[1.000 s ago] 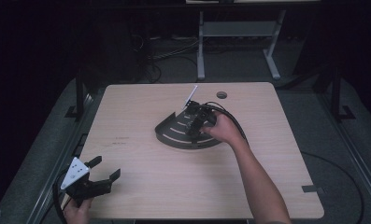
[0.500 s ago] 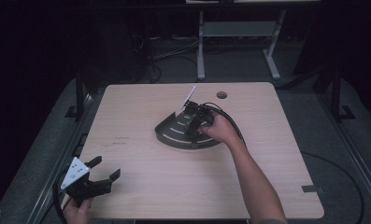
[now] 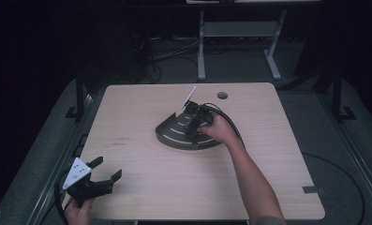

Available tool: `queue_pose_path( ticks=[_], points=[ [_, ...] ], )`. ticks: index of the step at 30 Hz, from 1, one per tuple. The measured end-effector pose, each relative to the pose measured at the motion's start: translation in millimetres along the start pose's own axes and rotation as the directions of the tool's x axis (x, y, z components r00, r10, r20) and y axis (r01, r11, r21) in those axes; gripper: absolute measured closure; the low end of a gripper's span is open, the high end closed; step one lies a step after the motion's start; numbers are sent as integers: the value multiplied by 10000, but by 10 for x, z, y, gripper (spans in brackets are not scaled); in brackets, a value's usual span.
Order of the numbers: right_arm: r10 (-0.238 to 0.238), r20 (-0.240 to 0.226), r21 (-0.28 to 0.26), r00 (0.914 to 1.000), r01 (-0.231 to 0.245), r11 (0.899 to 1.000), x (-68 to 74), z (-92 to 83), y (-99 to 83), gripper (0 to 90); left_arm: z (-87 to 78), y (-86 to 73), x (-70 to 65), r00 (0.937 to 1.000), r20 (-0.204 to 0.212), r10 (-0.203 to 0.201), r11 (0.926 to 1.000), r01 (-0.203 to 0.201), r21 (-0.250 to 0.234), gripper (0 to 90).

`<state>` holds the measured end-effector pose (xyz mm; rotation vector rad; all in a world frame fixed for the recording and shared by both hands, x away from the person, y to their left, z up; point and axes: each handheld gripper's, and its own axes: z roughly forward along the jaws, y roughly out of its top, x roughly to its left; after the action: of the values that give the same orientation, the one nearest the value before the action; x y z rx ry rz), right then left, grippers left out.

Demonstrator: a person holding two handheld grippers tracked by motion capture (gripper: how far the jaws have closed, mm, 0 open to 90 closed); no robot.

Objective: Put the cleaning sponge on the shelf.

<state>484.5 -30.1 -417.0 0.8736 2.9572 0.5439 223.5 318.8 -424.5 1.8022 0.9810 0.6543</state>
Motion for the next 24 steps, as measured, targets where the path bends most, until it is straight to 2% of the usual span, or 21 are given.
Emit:
queue_pose_path(
  ticks=[8, 14, 24],
  points=[
    [32, -74, 29, 10000, -32, 10000, 9, 96, 46, 327, 6, 0, 12, 10000, 16, 15, 10000, -15, 23, 132],
    [191, -92, -26, 9998, -191, 9998, -8, 108, 60, 325, 7, -5, 16, 10000, 3, 13, 10000, -13, 46, 132],
    [191, -70, 49, 9998, -190, 9998, -12, 169, 68, 322, 4, -6, 21, 10000, -32, 10, 10000, -10, 37, 132]
  ],
)
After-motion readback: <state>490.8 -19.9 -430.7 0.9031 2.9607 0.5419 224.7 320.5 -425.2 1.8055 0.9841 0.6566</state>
